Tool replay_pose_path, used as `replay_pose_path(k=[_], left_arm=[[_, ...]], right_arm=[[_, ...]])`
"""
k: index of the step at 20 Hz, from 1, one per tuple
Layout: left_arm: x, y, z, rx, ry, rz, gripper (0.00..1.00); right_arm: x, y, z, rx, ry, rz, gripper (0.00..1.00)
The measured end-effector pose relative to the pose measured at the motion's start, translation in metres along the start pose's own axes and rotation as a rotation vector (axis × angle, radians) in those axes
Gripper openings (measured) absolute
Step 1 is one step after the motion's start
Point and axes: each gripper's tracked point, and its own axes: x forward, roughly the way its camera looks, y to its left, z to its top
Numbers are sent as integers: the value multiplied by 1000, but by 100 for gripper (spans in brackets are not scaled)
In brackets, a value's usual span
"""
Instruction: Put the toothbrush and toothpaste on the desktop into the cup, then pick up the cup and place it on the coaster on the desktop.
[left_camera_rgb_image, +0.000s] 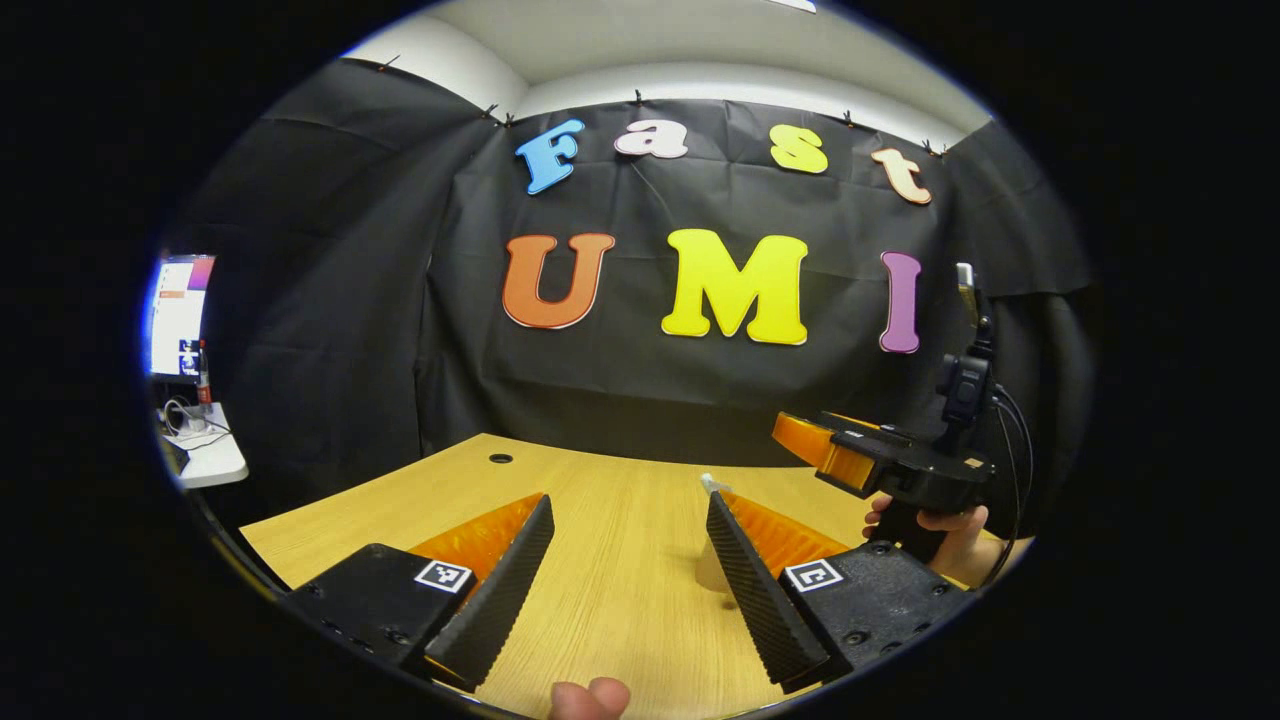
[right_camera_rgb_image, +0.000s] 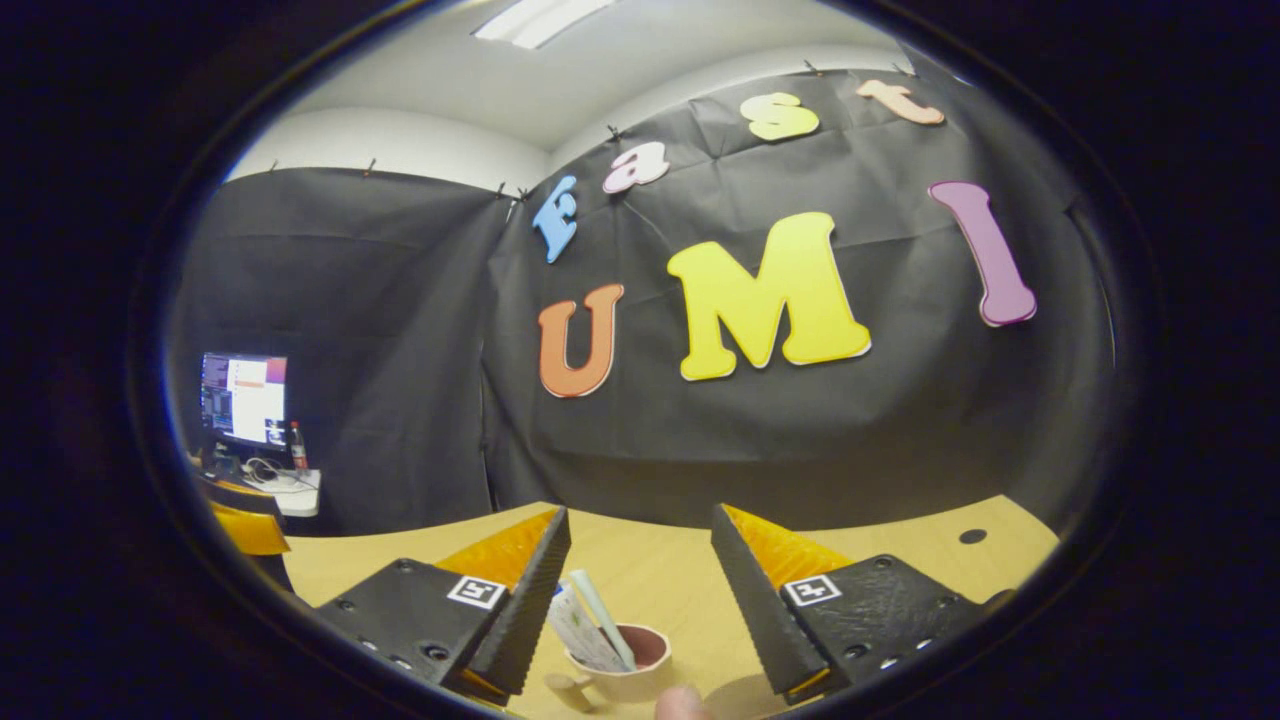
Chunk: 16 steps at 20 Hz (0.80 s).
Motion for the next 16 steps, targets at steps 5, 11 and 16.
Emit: replay_pose_path(k=[5,11,16], left_arm=[[6,-17,21,11,-17,-29,98],[37,-72,8,2,205,-234,98],[75,-85,0,13,490,-269,98]], right_arm=[[-53,-23,42,-78,-89,-106,95],[-154,-54,78,-50,-128,-154,96],[-237,-103,74,20,-159,-219,94]])
